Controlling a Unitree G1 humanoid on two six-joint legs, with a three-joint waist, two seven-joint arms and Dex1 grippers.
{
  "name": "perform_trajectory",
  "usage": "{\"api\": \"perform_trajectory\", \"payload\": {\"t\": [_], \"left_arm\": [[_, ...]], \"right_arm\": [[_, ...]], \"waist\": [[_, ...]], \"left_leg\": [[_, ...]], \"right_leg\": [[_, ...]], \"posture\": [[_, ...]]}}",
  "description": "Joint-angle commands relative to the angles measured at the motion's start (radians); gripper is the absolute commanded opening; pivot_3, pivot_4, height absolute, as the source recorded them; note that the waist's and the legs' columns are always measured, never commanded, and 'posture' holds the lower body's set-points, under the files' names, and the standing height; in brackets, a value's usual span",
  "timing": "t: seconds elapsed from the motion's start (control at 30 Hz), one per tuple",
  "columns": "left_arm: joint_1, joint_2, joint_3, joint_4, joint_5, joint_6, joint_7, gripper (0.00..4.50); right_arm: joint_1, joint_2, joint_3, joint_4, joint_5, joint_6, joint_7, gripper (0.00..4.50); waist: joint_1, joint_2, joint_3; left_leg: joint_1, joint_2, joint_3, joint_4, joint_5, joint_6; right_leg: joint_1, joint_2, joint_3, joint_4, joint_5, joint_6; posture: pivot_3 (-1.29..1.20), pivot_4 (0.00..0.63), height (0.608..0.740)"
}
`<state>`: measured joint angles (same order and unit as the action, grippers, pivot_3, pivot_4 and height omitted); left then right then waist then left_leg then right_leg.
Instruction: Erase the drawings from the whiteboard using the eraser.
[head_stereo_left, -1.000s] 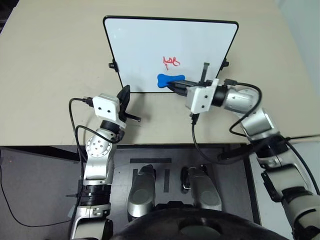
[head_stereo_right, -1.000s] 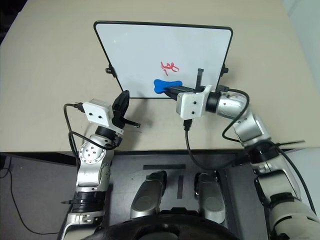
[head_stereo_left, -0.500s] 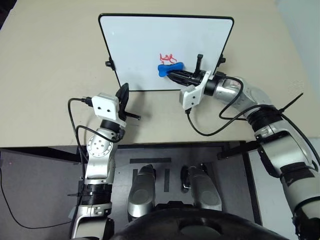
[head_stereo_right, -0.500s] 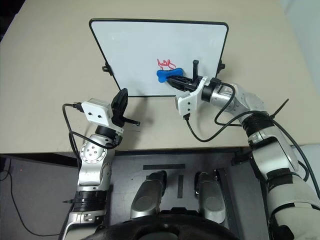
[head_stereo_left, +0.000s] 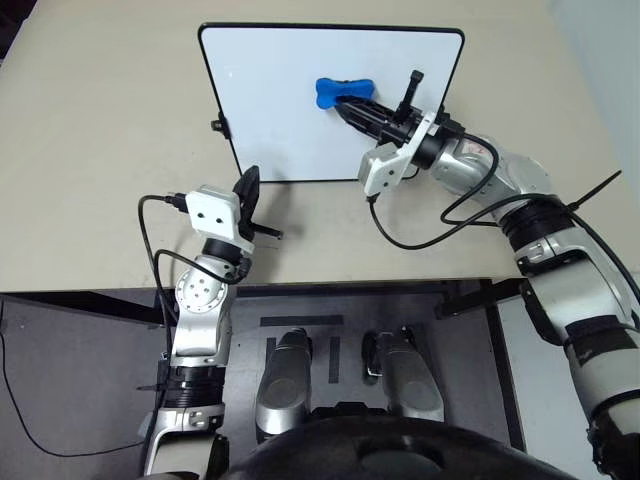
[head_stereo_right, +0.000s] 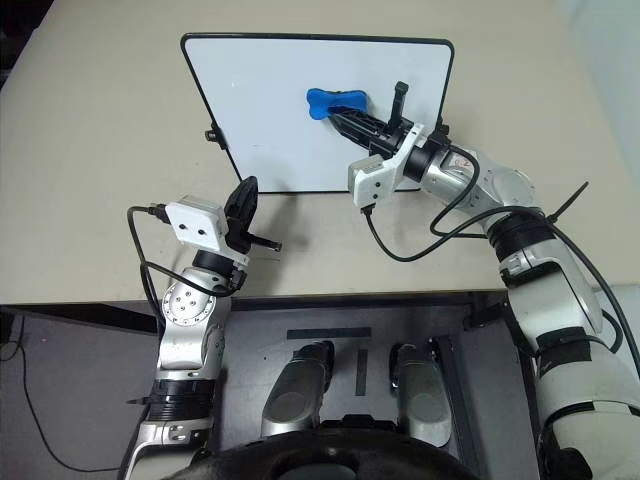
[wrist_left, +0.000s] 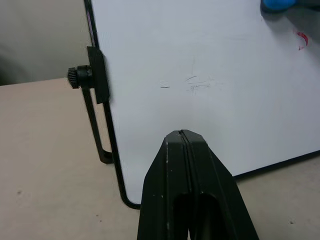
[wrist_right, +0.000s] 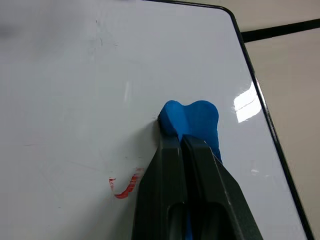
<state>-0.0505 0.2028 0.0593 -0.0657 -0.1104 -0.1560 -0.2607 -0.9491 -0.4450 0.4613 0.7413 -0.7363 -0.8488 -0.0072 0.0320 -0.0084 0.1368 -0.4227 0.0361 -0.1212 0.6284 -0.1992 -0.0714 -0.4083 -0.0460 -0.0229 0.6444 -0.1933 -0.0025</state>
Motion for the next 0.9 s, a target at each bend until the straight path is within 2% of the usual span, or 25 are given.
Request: {"api": "perform_trajectory", "payload": {"t": [0.03, 0.27, 0.57, 0.9], "left_arm": [[-0.016, -0.005, -0.009, -0.009, 0.004, -0.026, -0.006, 0.00], [-0.019, -0.006, -0.009, -0.008, 0.005, -0.028, -0.006, 0.00], [-0.018, -0.007, -0.013, -0.009, 0.005, -0.031, -0.010, 0.00], [-0.016, -0.010, -0.015, -0.011, 0.006, -0.031, -0.007, 0.00]], "right_arm": [[0.030, 0.014, 0.017, 0.035, 0.027, 0.013, 0.053, 0.06], [0.059, 0.019, 0.024, 0.085, 0.043, 0.009, 0.096, 0.06], [0.016, -0.029, -0.045, 0.008, -0.009, 0.047, -0.093, 0.06], [0.071, -0.076, -0.052, -0.070, -0.005, 0.102, -0.148, 0.06]], "waist": [[-0.001, 0.000, 0.000], [-0.001, 0.000, 0.000], [0.001, 0.001, 0.001], [0.001, 0.001, 0.001]], "left_leg": [[0.000, 0.000, 0.000, 0.000, 0.000, 0.000], [-0.001, 0.000, 0.000, 0.000, 0.000, 0.000], [-0.003, 0.000, 0.000, 0.000, 0.000, 0.000], [-0.003, 0.000, 0.000, 0.000, 0.000, 0.000]], "right_leg": [[0.000, 0.000, 0.000, 0.000, 0.000, 0.000], [0.000, 0.000, 0.000, 0.000, 0.000, 0.000], [-0.001, -0.001, 0.000, 0.000, 0.000, 0.000], [-0.002, -0.001, 0.000, 0.000, 0.000, 0.000]], "posture": [[0.00, 0.150, 0.740], [0.00, 0.150, 0.740], [0.00, 0.150, 0.740], [0.00, 0.150, 0.740]]}}
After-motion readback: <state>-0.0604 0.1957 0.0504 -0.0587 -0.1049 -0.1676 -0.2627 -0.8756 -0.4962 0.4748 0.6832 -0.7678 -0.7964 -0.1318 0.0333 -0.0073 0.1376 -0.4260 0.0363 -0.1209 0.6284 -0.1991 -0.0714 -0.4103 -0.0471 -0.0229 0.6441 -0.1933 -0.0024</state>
